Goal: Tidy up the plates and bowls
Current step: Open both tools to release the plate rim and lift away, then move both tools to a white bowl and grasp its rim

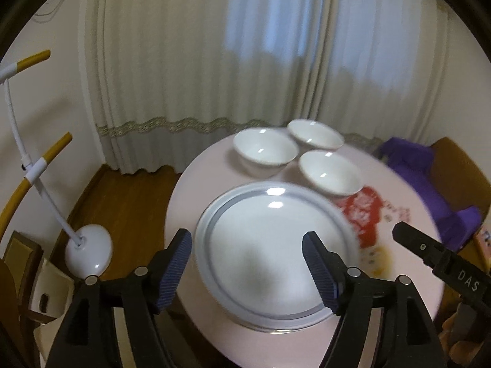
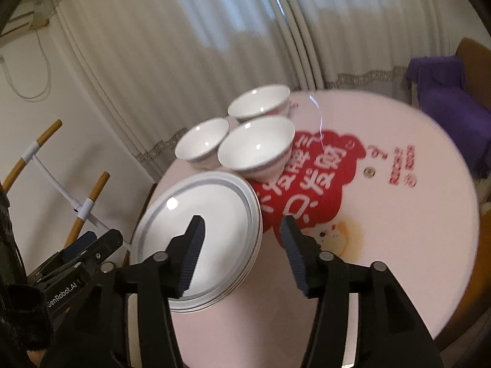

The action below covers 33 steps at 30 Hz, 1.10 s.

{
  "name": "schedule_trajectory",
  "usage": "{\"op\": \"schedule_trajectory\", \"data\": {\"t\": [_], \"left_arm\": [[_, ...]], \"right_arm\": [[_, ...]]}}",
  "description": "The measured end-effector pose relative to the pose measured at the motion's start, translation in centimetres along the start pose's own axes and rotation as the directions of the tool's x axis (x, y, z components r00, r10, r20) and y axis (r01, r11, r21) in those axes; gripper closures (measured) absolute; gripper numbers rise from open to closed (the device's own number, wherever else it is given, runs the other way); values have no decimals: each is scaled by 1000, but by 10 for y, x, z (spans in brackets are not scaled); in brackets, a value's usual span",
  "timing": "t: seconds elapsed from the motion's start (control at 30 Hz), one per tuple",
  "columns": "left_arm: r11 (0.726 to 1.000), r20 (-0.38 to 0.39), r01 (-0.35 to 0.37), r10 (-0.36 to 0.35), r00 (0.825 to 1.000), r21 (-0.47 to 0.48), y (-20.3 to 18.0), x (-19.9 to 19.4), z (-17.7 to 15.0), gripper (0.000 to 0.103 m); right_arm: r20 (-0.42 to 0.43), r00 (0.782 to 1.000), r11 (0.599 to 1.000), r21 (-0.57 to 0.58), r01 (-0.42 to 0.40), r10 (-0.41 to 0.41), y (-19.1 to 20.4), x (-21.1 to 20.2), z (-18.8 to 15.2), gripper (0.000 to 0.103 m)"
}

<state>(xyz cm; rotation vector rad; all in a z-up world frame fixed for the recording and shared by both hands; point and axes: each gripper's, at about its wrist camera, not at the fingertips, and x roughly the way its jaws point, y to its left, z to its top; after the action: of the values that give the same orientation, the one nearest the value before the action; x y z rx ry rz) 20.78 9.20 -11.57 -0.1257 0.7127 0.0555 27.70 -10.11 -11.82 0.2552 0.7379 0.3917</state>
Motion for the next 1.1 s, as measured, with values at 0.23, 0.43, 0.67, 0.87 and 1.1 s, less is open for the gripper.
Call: {"op": "schedule_trajectory", "data": {"t": [0.23, 0.43, 0.67, 0.87, 1.1], "left_arm": [[997, 35, 71, -72, 997, 25, -14, -28, 28, 10], [996, 56, 37, -41, 998, 81, -25, -29, 52, 7], [990, 32, -2, -2, 999, 144, -51, 4, 68, 7], [985, -40, 7, 0, 999, 175, -65, 43, 87, 7], [988, -171, 37, -11, 985, 148, -61, 98, 111, 7]], "right_arm": [[51, 999, 999, -35, -6, 8, 3, -32, 32, 24], [57, 998, 999, -44, 3, 0, -5, -38, 61, 23], [45, 999, 998, -53, 30, -27, -20, -25, 89, 23], [-7, 999, 997, -63, 52, -52, -34, 7, 108, 23], [-84, 995, 997, -49, 53, -57, -49, 54, 121, 23]]}}
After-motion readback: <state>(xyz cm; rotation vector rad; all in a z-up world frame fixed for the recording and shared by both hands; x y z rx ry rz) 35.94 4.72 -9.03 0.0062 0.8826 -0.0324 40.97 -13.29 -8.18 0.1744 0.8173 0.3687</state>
